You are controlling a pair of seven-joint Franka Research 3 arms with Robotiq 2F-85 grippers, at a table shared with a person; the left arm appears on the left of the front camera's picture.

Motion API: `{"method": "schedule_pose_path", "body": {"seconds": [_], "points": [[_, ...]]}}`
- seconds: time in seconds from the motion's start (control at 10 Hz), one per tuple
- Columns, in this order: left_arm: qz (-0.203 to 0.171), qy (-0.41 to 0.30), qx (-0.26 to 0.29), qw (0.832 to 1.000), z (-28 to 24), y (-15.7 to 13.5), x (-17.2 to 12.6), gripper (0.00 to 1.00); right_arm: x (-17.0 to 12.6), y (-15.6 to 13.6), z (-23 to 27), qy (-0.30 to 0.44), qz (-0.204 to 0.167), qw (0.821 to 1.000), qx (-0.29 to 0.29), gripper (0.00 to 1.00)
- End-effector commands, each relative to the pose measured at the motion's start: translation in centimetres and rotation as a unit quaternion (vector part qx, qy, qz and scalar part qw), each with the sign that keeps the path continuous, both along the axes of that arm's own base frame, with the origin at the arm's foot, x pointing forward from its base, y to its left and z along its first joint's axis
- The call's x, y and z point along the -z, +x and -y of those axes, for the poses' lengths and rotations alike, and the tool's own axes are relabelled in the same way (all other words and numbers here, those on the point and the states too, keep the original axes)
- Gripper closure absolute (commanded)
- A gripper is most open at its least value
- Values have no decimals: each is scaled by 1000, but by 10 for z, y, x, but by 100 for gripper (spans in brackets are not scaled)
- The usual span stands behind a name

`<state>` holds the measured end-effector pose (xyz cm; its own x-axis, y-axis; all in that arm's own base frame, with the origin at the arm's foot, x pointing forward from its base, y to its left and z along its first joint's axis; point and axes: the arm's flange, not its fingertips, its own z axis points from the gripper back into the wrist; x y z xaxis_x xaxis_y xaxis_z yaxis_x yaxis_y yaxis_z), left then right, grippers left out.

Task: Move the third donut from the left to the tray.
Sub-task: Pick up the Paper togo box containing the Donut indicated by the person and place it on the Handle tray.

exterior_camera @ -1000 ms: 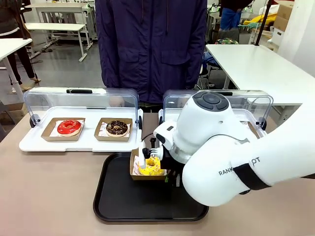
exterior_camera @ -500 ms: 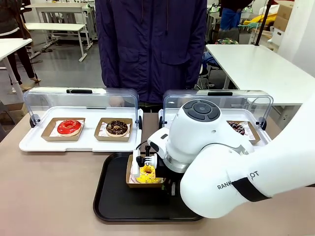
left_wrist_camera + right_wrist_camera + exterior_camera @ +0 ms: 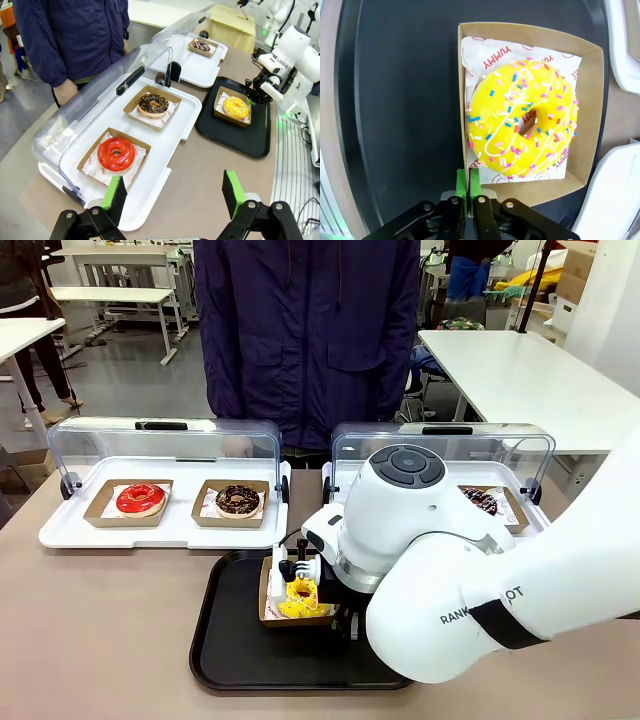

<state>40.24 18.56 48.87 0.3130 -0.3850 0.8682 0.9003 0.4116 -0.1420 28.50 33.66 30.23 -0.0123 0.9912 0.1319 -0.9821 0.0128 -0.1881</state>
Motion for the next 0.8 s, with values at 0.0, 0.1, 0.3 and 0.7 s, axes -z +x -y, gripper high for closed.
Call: {"method": "schedule_pose_path", "body": {"seconds": [0.0, 0.1, 0.3, 0.7], "points": [[3, -1, 5, 1000, 1, -2, -2, 0, 1, -9, 14, -13, -11, 1000, 3, 39], [3, -1, 5, 1000, 1, -2, -2, 0, 0, -9, 14, -14, -14, 1000, 0, 0], [3, -1, 5, 1000, 1, -2, -2, 0, -10, -8, 20, -5, -24, 1000, 2, 0], [3, -1, 5, 1000, 1, -2, -2, 0, -50, -13, 22, -14, -16, 1000, 3, 0]]}}
